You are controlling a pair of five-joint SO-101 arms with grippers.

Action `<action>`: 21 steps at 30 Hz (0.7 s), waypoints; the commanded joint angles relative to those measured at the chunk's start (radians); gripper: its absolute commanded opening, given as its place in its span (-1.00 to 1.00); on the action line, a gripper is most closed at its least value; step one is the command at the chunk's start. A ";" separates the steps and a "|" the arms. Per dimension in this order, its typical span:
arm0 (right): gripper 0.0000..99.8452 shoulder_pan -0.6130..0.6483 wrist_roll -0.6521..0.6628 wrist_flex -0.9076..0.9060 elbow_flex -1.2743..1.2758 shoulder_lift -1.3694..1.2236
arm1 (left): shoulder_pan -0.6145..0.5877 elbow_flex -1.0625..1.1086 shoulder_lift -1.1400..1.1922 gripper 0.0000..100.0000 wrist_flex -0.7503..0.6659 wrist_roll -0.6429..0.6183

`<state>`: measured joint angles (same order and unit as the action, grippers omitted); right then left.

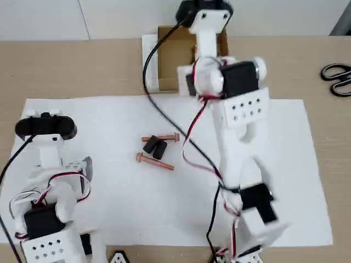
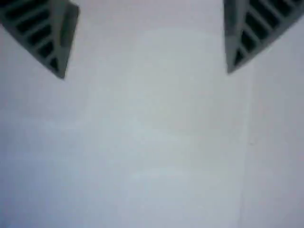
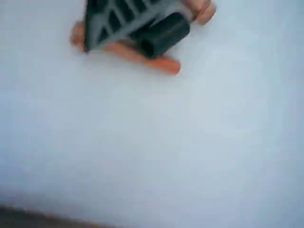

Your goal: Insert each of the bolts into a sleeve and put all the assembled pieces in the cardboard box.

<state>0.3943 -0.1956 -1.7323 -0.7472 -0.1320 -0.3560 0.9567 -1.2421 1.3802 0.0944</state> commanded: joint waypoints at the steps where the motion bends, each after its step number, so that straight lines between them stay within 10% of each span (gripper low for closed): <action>1: -0.63 0.051 -0.087 0.021 0.226 0.116 | -0.002 -0.005 -0.012 -0.58 -0.003 0.006; 11: -0.63 0.160 -0.402 0.125 0.376 -0.054 | 0.000 -0.004 -0.012 -0.58 -0.003 0.006; 21: -0.63 0.203 -0.431 0.131 0.376 -0.265 | 0.000 0.012 -0.012 -0.58 -0.006 0.006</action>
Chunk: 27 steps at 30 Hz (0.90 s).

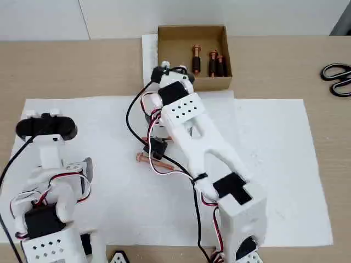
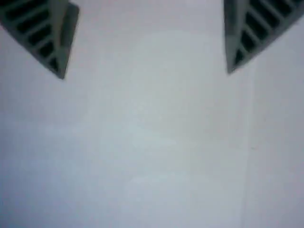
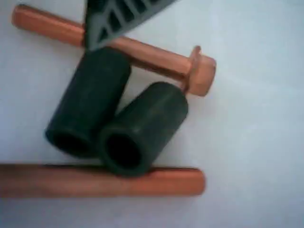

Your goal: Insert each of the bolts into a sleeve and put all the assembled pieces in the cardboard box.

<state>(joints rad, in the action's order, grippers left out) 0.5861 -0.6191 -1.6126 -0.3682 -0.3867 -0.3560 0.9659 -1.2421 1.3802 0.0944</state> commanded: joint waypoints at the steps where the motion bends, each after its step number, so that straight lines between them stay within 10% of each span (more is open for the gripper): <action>1: -0.63 0.015 -0.008 0.012 -0.003 -0.019 | 0.000 0.004 -0.012 -0.58 -0.011 0.006; 27: -0.63 0.081 -0.005 0.076 -0.005 -0.148 | 0.002 0.007 -0.012 -0.58 -0.012 0.006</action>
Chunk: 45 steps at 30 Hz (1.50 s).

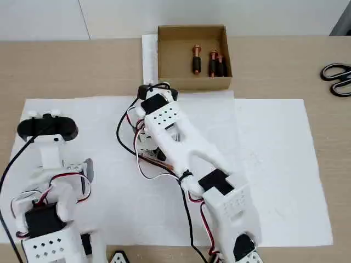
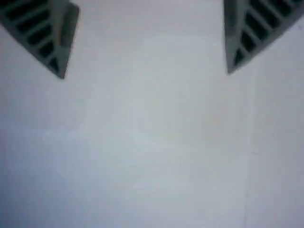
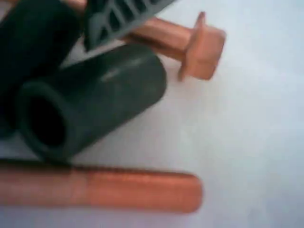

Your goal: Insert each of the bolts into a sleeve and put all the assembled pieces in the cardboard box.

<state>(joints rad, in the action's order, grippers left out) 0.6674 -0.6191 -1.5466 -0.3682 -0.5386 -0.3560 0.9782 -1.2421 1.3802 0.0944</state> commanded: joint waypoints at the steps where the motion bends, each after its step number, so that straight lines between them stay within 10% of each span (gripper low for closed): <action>1: -0.63 -0.005 -0.005 0.013 -0.005 0.001 | 0.002 -0.005 -0.012 -0.58 -0.012 0.006; 36: -0.64 -0.061 -0.002 0.070 0.000 -0.041 | 0.002 -0.005 -0.012 -0.58 -0.012 0.006; 45: -0.99 -0.061 -0.002 0.071 0.000 -0.041 | 0.002 -0.005 -0.012 -0.58 -0.012 0.006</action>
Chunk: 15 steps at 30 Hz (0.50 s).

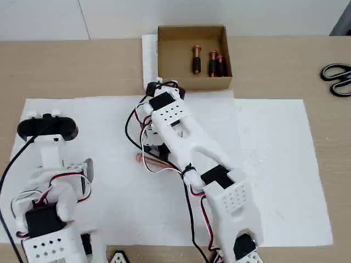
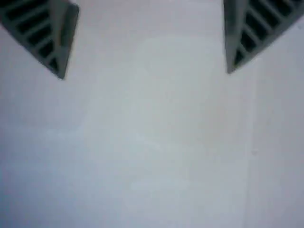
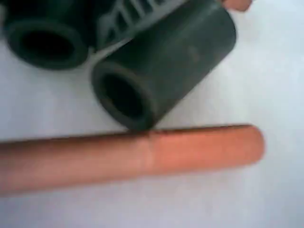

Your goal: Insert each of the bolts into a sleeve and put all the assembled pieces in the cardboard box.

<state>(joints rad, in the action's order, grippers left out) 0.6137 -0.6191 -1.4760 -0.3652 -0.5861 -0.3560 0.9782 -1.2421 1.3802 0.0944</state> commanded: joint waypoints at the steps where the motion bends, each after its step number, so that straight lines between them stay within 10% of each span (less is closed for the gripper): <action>1: -0.99 -0.007 -0.002 0.001 -0.003 0.008 | 0.002 -0.005 -0.012 -0.58 -0.012 0.006; 15: -0.99 -0.084 0.092 -0.193 -0.110 0.090 | 0.002 -0.013 -0.003 -0.58 -0.011 0.006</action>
<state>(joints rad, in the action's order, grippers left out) 0.5585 -0.5961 -1.5835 -0.3959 -0.5861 -0.3560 0.9782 -1.2421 1.3802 0.0944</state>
